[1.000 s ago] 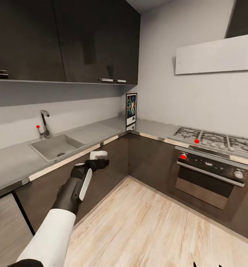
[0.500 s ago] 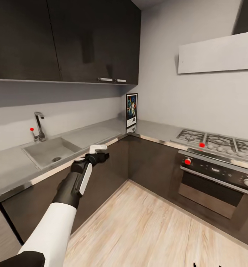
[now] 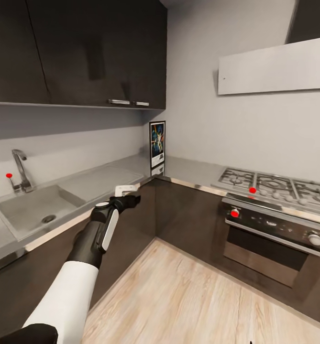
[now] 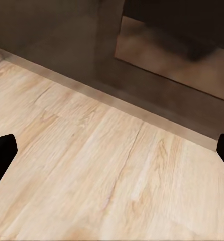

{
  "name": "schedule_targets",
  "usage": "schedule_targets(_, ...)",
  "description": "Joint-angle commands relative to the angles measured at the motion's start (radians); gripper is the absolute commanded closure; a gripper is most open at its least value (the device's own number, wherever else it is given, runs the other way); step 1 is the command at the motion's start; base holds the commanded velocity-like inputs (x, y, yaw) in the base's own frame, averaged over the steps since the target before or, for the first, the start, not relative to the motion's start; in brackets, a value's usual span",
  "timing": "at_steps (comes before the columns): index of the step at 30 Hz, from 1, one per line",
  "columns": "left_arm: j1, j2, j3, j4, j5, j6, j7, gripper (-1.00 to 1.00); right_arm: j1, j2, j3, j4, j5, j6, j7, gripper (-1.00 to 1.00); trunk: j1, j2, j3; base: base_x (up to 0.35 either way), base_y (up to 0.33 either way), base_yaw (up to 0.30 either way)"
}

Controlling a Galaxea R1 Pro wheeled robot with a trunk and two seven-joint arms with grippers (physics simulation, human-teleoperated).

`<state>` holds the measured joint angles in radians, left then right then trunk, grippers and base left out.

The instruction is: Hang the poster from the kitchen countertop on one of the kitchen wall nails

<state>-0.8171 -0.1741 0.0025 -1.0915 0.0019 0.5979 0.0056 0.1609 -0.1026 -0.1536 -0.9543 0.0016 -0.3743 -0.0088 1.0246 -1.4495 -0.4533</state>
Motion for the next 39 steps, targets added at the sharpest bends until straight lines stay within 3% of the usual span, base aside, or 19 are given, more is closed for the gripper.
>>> schedule_targets(1,-0.001,0.000,-0.001,-0.003,0.000,0.006,0.002,-1.00,0.000,0.000,0.000,0.000,0.001,-0.002,-0.001,-1.00,0.000,0.000,-0.001,0.300,0.000,-0.006)
schedule_targets(25,-0.001,0.000,0.001,-0.033,0.000,0.009,0.002,-1.00,0.000,0.000,0.000,0.000,0.003,-0.002,0.000,-1.00,0.000,0.000,-0.001,0.323,0.000,-0.049)
schedule_targets(29,-0.002,0.000,-0.001,-0.157,-0.006,0.047,0.001,-1.00,0.000,0.000,0.000,0.000,0.004,-0.002,0.000,-1.00,0.000,0.000,-0.001,0.329,0.000,-0.012)
schedule_targets(32,-0.073,0.000,0.000,-0.206,-0.009,0.144,0.057,-1.00,0.000,0.000,0.000,0.000,0.003,-0.002,0.001,-1.00,0.000,0.000,-0.001,0.123,0.000,-0.001)
schedule_targets(33,-0.142,0.000,0.000,-0.180,-0.008,0.166,0.083,-1.00,0.000,0.000,0.000,0.000,0.002,0.000,0.000,-1.00,0.000,0.000,-0.001,0.022,0.000,0.000)
schedule_targets(36,-0.207,0.000,0.000,-0.115,-0.007,0.176,0.089,-1.00,0.000,0.000,0.000,0.000,0.003,0.000,0.000,-1.00,0.000,0.000,-0.001,0.014,0.000,0.000)
schedule_targets(37,-0.249,0.000,0.001,-0.062,-0.006,0.179,0.092,-1.00,0.000,0.000,0.000,0.000,0.003,-0.001,0.000,-1.00,0.000,0.000,-0.001,0.007,0.000,0.000)
schedule_targets(38,-0.354,0.000,0.001,0.126,-0.004,0.128,0.095,-1.00,0.000,0.000,0.000,0.000,0.003,-0.001,0.000,-1.00,0.000,0.000,-0.001,0.000,0.000,0.000)
schedule_targets(39,-0.361,0.000,0.001,0.152,-0.004,0.103,0.095,-1.00,0.000,0.000,0.000,0.000,0.004,-0.001,0.000,-1.00,0.000,0.000,-0.001,0.000,0.000,0.000)
